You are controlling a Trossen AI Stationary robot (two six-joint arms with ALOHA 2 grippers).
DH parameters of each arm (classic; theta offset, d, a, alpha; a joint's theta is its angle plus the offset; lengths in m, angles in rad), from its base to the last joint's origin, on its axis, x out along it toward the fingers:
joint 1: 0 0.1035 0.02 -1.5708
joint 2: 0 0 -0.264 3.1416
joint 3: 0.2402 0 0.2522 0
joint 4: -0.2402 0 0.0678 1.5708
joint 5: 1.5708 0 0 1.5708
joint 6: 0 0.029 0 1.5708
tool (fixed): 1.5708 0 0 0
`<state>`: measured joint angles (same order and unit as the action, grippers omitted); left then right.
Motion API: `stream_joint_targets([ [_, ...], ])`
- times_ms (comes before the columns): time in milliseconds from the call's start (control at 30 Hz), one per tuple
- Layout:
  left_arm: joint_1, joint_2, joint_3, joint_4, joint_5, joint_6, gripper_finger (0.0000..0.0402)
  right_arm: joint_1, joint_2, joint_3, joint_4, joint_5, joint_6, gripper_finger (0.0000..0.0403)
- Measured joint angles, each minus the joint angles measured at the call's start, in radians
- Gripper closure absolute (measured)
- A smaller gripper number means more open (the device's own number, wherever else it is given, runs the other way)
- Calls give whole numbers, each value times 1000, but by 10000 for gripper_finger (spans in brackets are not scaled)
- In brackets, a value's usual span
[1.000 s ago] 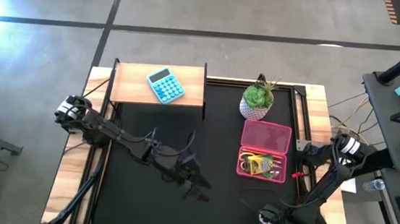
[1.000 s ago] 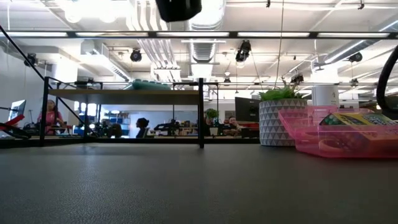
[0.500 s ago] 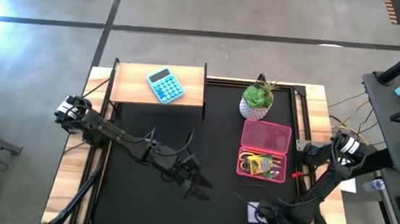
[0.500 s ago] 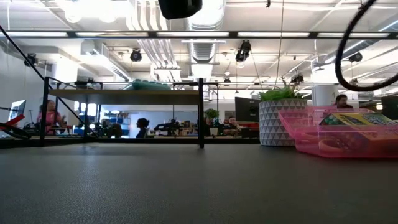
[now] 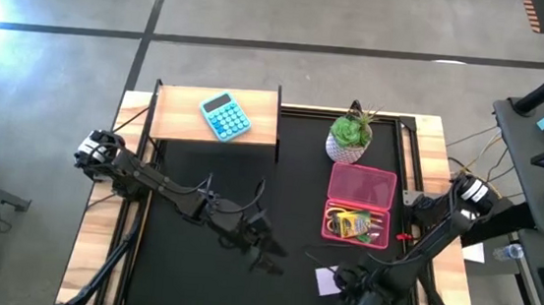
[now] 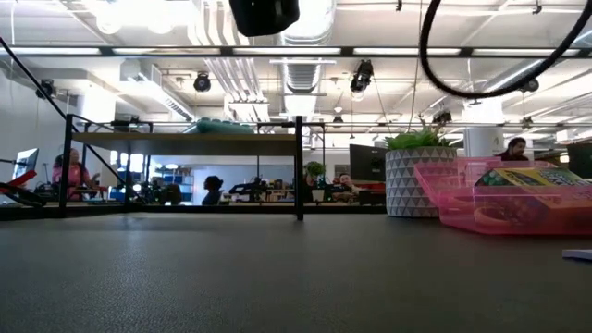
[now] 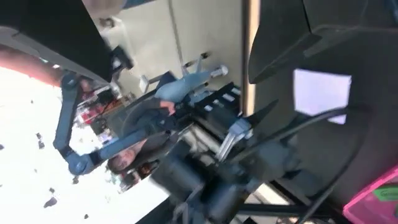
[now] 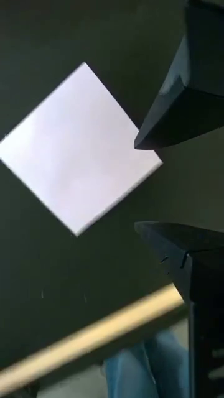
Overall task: Pack school essentials
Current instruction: Put the purple sticky note into the pink supply box
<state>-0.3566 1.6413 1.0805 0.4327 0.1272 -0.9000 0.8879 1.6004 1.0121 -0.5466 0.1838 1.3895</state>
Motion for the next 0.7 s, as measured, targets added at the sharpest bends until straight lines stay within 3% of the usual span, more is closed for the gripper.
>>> stream_joint_targets([
  [133,-1,1,0,-134,-10,108,44,16,-39,1,-1,-4,4,213],
  [267,-15,4,0,-271,-107,305,44,45,-36,5,-2,-4,3,214],
  [467,-43,59,0,-237,-236,586,44,87,-2,7,2,1,-2,223],
  [700,-46,183,28,-114,-283,533,44,94,31,8,3,34,35,229],
])
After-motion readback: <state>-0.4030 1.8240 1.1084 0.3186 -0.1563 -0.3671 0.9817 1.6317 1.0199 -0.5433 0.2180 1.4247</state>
